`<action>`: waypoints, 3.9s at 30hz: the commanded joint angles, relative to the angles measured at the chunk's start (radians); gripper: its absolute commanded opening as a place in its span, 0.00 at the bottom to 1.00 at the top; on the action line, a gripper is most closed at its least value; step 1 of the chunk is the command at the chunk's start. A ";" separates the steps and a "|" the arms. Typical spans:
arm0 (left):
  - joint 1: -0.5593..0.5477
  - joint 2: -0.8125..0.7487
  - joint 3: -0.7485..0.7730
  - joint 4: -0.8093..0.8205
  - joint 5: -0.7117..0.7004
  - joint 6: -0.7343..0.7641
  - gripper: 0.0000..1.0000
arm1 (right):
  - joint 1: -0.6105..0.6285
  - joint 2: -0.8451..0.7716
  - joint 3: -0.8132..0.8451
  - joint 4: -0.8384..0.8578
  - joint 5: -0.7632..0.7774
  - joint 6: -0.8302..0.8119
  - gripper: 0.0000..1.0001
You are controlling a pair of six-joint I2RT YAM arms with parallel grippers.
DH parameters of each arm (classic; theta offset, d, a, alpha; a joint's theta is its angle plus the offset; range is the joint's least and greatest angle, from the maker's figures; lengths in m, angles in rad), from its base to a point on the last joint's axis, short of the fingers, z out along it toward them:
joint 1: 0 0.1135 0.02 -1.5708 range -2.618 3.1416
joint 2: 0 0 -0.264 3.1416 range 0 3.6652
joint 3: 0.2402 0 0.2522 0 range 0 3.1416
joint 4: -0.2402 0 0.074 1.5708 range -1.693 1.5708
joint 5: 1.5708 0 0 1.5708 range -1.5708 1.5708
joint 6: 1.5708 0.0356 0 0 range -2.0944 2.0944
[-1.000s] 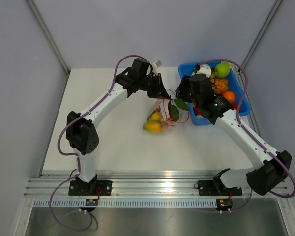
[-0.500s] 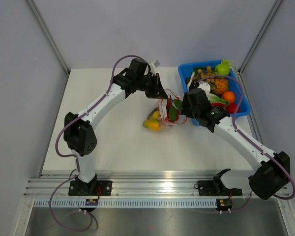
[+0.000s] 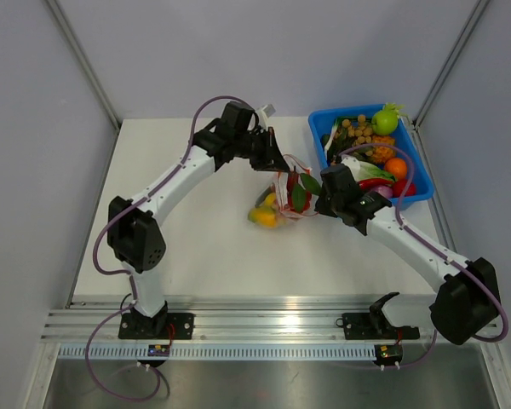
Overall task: Place the food in the zip-top bag and seal the zipper
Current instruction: Adjust the zipper food storage bag at the center of the board.
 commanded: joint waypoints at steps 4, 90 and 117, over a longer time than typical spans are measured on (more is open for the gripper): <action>0.014 -0.092 -0.013 0.066 0.030 -0.008 0.00 | -0.001 -0.007 0.087 0.053 -0.024 -0.005 0.00; 0.021 -0.120 -0.048 -0.016 -0.088 0.084 0.00 | -0.001 0.128 0.102 0.125 0.022 0.004 0.47; 0.023 -0.126 -0.056 -0.012 -0.088 0.090 0.00 | -0.013 0.074 0.079 0.092 0.057 -0.005 0.48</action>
